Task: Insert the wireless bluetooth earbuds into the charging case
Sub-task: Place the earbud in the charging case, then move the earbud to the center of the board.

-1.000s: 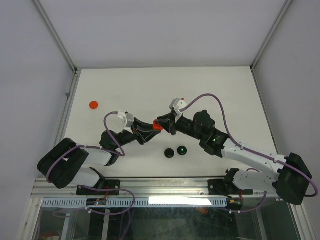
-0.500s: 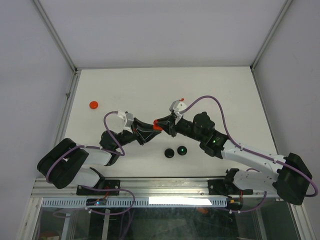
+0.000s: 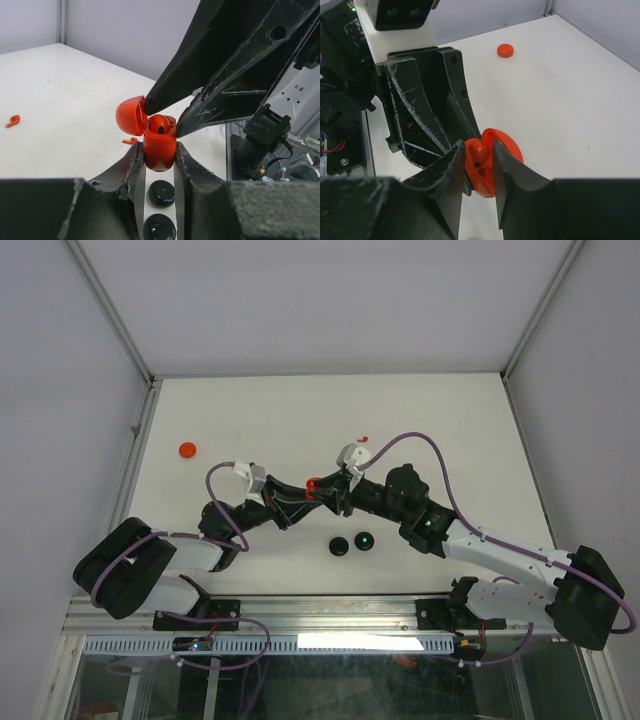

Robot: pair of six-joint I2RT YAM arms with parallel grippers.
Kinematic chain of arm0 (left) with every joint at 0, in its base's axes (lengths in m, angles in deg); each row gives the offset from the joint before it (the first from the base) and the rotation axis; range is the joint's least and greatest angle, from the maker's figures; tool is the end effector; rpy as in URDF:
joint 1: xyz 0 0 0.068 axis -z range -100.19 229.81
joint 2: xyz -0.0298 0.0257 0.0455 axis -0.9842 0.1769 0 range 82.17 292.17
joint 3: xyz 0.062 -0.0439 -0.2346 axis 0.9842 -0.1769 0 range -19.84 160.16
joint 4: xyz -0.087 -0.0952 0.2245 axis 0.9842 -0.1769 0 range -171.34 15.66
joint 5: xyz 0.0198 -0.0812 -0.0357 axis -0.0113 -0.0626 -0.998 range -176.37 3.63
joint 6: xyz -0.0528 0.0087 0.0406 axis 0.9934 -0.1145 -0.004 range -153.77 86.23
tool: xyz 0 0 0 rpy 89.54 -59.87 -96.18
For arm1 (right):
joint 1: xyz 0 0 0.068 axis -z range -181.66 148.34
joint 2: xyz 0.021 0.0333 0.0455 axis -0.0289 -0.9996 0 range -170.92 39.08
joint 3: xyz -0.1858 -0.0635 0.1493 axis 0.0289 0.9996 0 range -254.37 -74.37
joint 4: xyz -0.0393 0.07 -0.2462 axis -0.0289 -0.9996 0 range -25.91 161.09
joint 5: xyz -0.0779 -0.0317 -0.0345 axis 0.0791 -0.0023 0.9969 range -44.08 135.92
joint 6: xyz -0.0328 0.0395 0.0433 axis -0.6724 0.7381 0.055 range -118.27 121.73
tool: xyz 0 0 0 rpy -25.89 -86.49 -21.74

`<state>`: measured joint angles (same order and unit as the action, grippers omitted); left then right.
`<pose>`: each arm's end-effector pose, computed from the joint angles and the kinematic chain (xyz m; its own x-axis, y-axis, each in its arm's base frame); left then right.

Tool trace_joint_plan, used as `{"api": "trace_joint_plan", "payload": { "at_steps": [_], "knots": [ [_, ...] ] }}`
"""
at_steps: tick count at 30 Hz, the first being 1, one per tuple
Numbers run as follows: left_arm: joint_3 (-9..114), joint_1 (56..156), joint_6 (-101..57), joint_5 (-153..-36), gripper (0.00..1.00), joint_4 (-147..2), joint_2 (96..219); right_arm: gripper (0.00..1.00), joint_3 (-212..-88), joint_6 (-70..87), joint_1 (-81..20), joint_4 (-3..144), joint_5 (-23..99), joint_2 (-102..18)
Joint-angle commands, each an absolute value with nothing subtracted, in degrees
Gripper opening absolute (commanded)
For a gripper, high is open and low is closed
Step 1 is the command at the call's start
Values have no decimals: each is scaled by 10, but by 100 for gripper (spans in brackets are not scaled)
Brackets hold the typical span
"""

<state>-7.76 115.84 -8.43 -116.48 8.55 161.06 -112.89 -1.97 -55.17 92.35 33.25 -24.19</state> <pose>0.1788 -0.1632 0.1801 -0.1821 -0.3255 -0.9279 0.9080 0.3064 -0.2857 0.1598 0.2359 0.2705 0.0229 -0.0749 -0.9969 -0.9151 0.4000 -0.0511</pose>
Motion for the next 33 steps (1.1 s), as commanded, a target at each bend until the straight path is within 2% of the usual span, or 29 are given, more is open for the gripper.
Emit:
{"api": "trace_joint_plan", "payload": {
  "at_steps": [1, 3, 4, 17, 23, 33],
  "knots": [
    [-72, 1161, -84, -1157, 0, 214, 1593, 31, -1138, -29, -555, 924, 302, -234],
    [-75, 1161, -91, -1155, 0, 215, 1592, 33, -1143, -27, -555, 917, 306, -232],
    [-79, 1161, -96, -1152, 0, 215, 1592, 40, -1146, -25, -555, 913, 312, -230],
    [-127, 1161, -176, -1115, 0, 210, 1601, 60, -1213, -35, -549, 806, 400, -211],
    [-146, 1161, -209, -1100, 0, 210, 1597, 64, -1267, -13, -507, 728, 470, -270],
    [-161, 1161, -273, -1077, 0, 136, 1550, 65, -1317, 54, -367, 715, 508, -420]
  ]
}}
